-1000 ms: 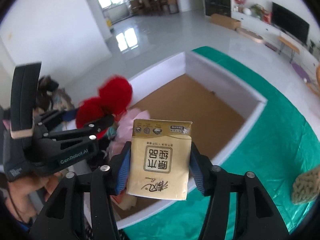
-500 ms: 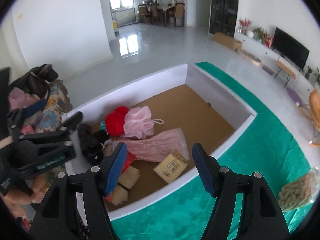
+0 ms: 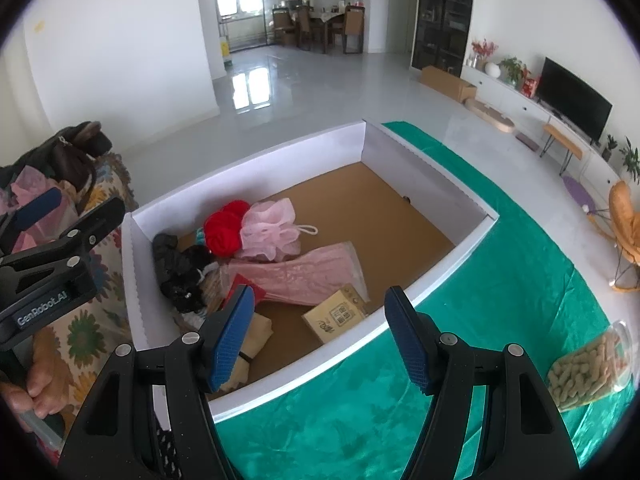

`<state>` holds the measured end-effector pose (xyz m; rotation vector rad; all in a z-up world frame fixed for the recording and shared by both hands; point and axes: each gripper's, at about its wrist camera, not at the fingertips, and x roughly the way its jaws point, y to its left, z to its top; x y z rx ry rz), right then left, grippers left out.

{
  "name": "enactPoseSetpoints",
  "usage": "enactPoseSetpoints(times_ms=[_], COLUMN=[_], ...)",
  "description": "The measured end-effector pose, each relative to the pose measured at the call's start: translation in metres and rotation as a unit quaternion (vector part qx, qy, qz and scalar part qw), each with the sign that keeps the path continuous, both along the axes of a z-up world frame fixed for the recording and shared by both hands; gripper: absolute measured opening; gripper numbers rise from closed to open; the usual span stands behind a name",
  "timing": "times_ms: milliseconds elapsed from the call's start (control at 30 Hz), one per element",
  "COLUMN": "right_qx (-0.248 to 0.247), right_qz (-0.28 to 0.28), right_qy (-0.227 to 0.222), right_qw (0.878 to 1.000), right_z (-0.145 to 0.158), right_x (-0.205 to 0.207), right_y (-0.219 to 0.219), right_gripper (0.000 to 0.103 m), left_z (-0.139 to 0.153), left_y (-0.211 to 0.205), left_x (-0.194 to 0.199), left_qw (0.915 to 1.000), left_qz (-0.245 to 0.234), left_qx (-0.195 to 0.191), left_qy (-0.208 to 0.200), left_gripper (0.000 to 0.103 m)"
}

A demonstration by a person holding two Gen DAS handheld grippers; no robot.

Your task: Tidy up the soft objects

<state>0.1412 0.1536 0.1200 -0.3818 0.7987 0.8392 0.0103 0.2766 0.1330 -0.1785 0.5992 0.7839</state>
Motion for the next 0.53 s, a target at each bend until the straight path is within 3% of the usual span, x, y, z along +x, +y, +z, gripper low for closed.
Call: enactPoseSetpoints(times_ms=[333,533], right_qx=[-0.003,-0.003], right_qz=[0.005,0.005], right_qy=[-0.001,0.003], right_qw=[1.0,1.0], right_z=[-0.003,-0.01], right_x=[-0.003,-0.003], right_y=[0.004,0.004], right_gripper=[0.071,0.071], left_z=[-0.002,-0.009], left_y=[-0.003,-0.003], left_x=[0.002,-0.002], left_qw=[0.9999,0.9997], left_qz=[0.001,-0.001], left_qx=[-0.005,-0.022], left_qy=[0.013,-0.007], left_gripper=[0.1,0.1])
